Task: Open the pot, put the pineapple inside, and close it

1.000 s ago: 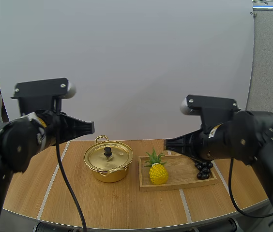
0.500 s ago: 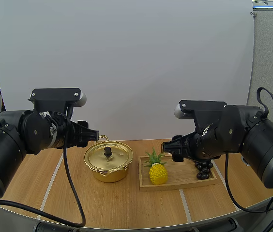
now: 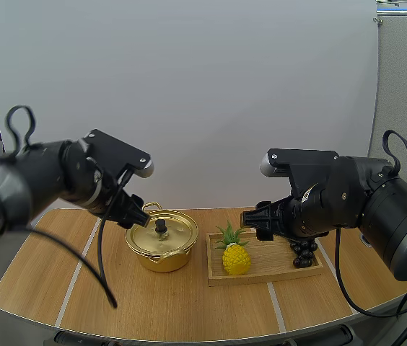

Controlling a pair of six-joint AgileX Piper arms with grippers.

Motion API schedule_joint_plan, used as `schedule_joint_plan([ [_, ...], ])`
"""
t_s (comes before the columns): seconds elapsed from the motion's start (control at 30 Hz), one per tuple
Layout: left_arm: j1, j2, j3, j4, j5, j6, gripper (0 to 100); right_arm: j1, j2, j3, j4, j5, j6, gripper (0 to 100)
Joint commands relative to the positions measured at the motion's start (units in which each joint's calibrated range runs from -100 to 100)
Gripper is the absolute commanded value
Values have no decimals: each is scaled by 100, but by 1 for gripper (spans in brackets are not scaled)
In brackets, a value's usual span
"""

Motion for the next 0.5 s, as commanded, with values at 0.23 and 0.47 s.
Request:
schedule_joint_plan([
  [0.23, -285, 1688, -1014, -601, 100, 684, 100, 5, -40, -46, 7, -47, 0, 100],
  [0.47, -286, 2845, -1663, -611, 346, 721, 100, 5, -40, -46, 7, -47, 0, 100],
])
